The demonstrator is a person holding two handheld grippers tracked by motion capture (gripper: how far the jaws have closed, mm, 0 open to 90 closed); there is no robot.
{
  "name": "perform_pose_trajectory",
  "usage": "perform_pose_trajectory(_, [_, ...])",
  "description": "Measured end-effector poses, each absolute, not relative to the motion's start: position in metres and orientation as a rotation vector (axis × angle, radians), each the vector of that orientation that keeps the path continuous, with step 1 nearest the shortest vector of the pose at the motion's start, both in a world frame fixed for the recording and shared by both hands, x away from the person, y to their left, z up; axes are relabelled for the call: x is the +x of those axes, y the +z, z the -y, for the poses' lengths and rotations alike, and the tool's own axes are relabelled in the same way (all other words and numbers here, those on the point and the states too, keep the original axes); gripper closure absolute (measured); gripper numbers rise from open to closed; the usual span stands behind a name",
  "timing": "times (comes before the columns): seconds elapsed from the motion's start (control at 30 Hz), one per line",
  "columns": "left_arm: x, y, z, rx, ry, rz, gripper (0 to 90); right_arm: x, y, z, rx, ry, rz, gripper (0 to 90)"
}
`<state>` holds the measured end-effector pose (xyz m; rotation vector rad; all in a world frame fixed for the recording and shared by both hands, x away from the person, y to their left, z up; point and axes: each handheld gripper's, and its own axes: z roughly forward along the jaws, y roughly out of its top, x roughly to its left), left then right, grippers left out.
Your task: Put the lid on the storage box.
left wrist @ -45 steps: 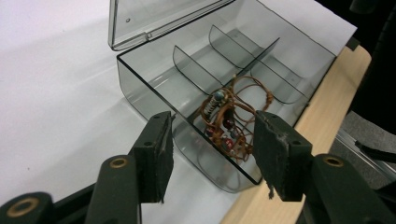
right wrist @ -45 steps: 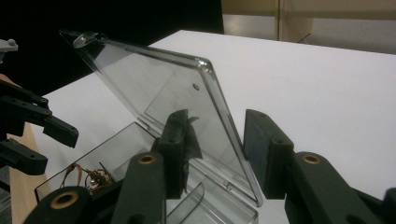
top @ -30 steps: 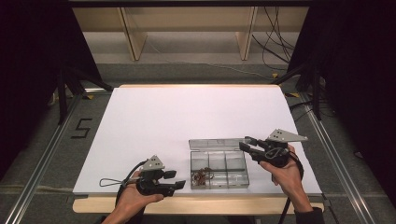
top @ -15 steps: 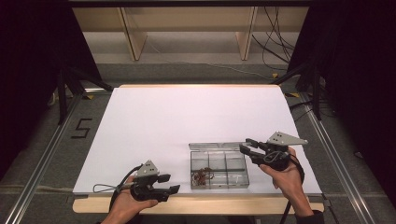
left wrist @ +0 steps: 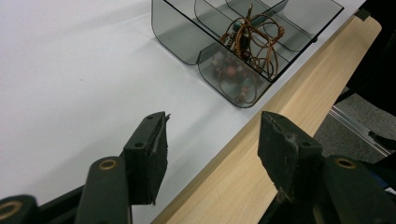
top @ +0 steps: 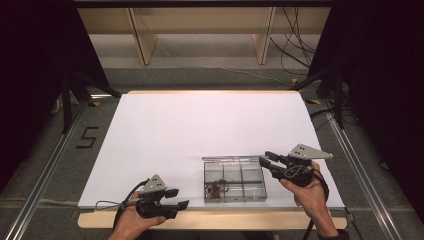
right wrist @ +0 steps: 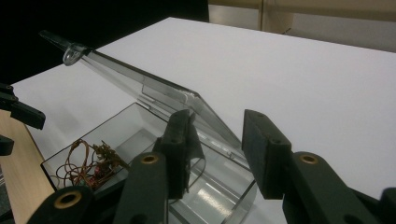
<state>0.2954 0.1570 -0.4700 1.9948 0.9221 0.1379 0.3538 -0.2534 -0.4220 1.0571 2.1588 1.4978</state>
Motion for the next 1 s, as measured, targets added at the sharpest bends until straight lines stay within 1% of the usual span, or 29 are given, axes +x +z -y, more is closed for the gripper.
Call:
perform_pose_trajectory(0.07, [0.294,-0.47,-0.158,1.981,0.131,-0.941,42.1,0.352,-0.422,0.253,1.074,1.505,-2.158,64.0])
perform_pose_trajectory(0.1, [0.294,-0.469,-0.16,2.0,0.152,-0.944,42.2,0.352,-0.422,0.253,1.065,1.498,-2.157,64.5])
perform_pose_trajectory(0.23, [0.292,-0.469,-0.164,1.998,0.155,-0.93,42.5,0.35,-0.423,0.253,1.085,1.506,-2.155,66.0])
perform_pose_trajectory(0.33, [0.29,-0.469,-0.166,1.999,0.164,-0.95,42.6,0.35,-0.423,0.255,1.054,1.499,-2.146,66.2])
perform_pose_trajectory(0.47, [0.289,-0.471,-0.169,2.004,0.164,-0.934,42.7,0.346,-0.422,0.254,1.107,1.497,-2.166,66.4])
perform_pose_trajectory(0.57, [0.288,-0.471,-0.17,2.012,0.162,-0.932,42.7,0.347,-0.423,0.255,1.062,1.478,-2.155,66.4])
perform_pose_trajectory(0.8, [0.285,-0.472,-0.17,2.007,0.167,-0.939,42.0,0.341,-0.425,0.254,1.111,1.489,-2.169,67.1])
perform_pose_trajectory(0.9, [0.286,-0.471,-0.174,2.051,0.177,-0.911,41.2,0.339,-0.425,0.256,1.108,1.475,-2.179,67.1])
perform_pose_trajectory(0.97, [0.284,-0.472,-0.172,2.023,0.166,-0.946,40.7,0.339,-0.426,0.257,1.101,1.479,-2.176,67.1])
perform_pose_trajectory(1.0, [0.283,-0.472,-0.171,2.02,0.164,-0.961,40.6,0.335,-0.426,0.255,1.176,1.484,-2.185,67.3])
